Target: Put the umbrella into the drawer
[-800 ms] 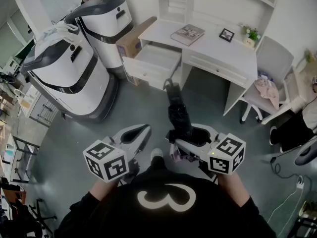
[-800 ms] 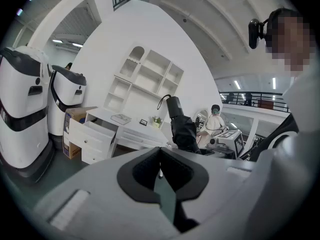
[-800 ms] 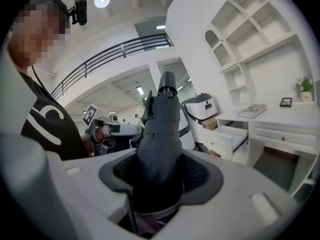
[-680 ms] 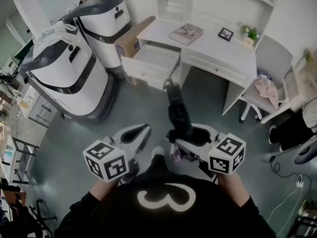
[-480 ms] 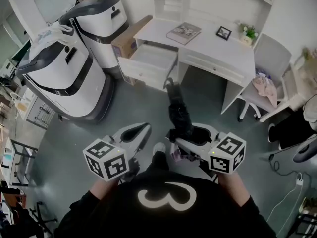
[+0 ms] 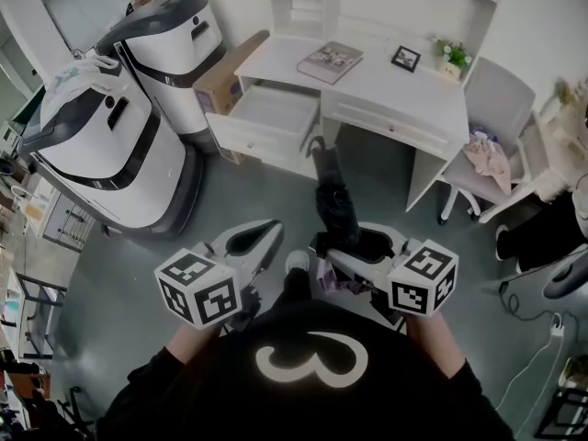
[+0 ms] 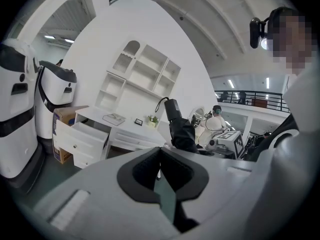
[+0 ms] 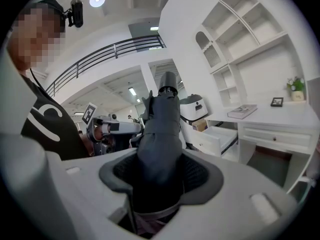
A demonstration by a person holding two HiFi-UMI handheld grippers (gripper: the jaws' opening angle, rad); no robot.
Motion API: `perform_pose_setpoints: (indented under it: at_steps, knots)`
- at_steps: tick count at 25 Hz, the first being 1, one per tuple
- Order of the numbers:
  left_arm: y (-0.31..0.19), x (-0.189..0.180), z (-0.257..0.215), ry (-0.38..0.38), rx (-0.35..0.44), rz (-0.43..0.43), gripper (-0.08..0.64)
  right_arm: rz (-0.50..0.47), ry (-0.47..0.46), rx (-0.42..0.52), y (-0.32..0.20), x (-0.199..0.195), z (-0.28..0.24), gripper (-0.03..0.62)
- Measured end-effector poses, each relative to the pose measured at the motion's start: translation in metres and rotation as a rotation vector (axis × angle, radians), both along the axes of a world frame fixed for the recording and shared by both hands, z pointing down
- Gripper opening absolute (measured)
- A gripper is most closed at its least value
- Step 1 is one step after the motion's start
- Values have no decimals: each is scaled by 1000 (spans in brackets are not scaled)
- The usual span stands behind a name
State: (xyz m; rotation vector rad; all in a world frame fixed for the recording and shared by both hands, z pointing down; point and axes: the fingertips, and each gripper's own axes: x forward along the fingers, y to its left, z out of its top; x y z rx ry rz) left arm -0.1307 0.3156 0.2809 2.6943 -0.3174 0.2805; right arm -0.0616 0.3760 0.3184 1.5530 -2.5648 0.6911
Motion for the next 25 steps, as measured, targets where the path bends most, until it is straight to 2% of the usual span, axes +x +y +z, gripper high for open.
perform_pose_setpoints:
  at_steps: [6, 11, 20, 25]
  knots:
    - [-35, 16, 6, 0, -2, -3, 9, 7, 12, -21, -28, 17, 12, 227]
    - [-78, 38, 15, -7, -34, 3, 9, 19, 2, -54, -67, 39, 19, 227]
    - [-203, 97, 46, -70, -99, 8, 9, 37, -37, -156, -184, 93, 47, 229]
    - [-281, 132, 57, -77, -133, 5, 9, 19, -44, -211, -258, 119, 61, 229]
